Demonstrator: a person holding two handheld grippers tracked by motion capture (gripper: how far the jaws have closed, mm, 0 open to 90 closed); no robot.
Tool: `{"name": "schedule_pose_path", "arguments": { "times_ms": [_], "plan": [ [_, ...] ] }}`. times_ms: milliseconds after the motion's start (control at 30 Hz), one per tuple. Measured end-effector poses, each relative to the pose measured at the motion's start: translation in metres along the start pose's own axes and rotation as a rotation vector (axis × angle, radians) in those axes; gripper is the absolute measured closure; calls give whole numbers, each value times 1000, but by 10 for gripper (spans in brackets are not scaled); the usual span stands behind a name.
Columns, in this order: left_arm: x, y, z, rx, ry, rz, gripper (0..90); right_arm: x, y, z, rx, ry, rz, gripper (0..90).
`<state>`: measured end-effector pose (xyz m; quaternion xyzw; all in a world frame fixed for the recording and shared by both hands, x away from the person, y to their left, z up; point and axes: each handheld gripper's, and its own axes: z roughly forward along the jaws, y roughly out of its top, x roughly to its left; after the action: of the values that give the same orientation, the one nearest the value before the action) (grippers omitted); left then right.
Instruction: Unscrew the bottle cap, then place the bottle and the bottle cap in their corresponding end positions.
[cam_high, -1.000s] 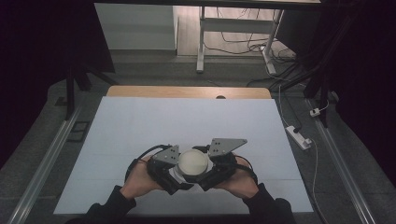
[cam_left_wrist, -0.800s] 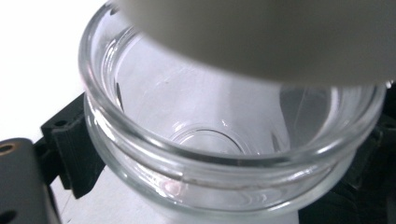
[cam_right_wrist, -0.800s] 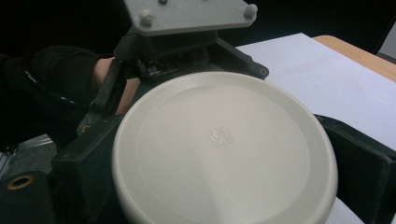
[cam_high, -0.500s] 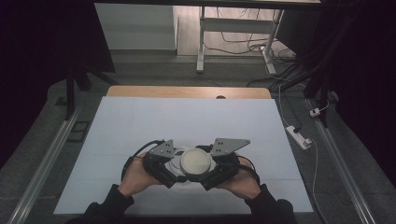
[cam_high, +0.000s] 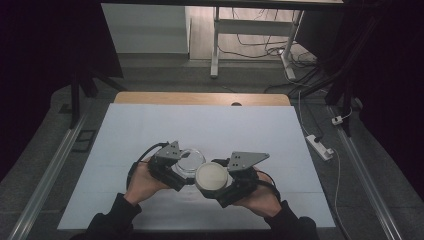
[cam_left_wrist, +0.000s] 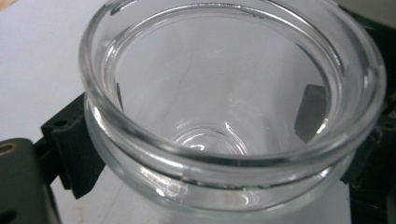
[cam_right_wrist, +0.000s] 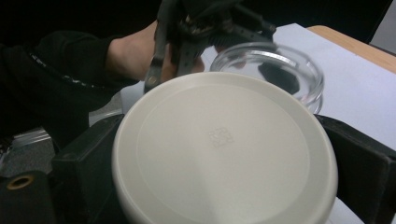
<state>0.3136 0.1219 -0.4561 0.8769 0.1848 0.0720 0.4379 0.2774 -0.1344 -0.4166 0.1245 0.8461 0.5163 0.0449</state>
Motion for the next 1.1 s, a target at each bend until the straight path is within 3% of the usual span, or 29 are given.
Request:
{"name": "schedule_pose_path", "arguments": {
  "times_ms": [433,1100],
  "plan": [
    [16,3,3,-21,48,-21,73,2,-14,1,10,-3,13,76],
    [37,9,13,-46,96,-55,73,5,-37,15,41,-9,6,76]
  ]
}}
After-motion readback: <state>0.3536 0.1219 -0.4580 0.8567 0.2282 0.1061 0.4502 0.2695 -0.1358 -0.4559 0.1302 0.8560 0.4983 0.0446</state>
